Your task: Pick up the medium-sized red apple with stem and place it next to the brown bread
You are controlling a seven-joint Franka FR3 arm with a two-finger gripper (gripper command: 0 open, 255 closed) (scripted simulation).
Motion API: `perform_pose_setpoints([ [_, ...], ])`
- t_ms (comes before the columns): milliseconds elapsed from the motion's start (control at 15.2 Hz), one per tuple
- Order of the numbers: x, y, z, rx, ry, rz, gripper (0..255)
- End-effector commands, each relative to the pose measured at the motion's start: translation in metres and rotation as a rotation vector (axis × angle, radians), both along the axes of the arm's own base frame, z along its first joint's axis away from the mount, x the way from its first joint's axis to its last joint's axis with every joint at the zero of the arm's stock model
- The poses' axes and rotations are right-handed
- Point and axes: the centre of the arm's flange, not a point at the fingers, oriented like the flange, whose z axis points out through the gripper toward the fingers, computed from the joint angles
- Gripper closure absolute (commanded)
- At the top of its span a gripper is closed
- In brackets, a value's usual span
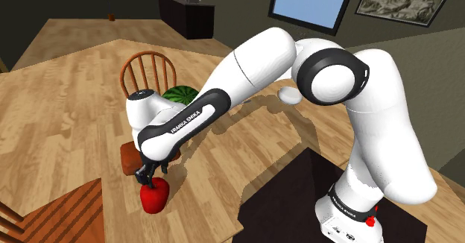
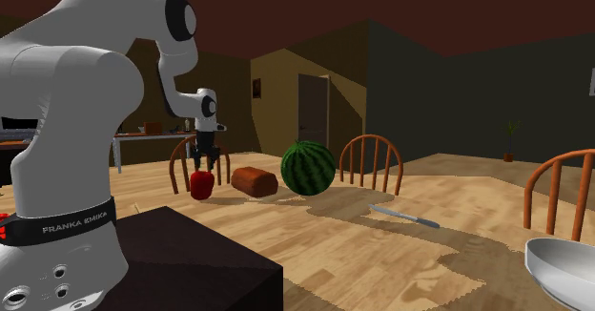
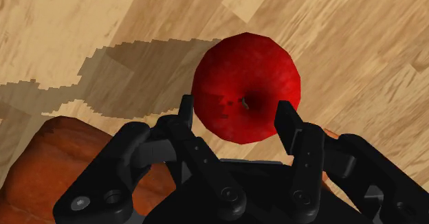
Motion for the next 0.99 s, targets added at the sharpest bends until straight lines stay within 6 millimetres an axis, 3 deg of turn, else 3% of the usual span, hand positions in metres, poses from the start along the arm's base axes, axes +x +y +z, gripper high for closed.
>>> perform_pose_setpoints([
  [0,0.000,0.000,0.000,0.000,0.000,0.000,0],
  [198,0.000,0.000,0.000,0.000,0.000,0.000,0],
  [462,0.003,-0.001,0.050,0.000,0.000,0.000,0],
  [924,0.003,-0.001,0.050,0.000,0.000,0.000,0],
])
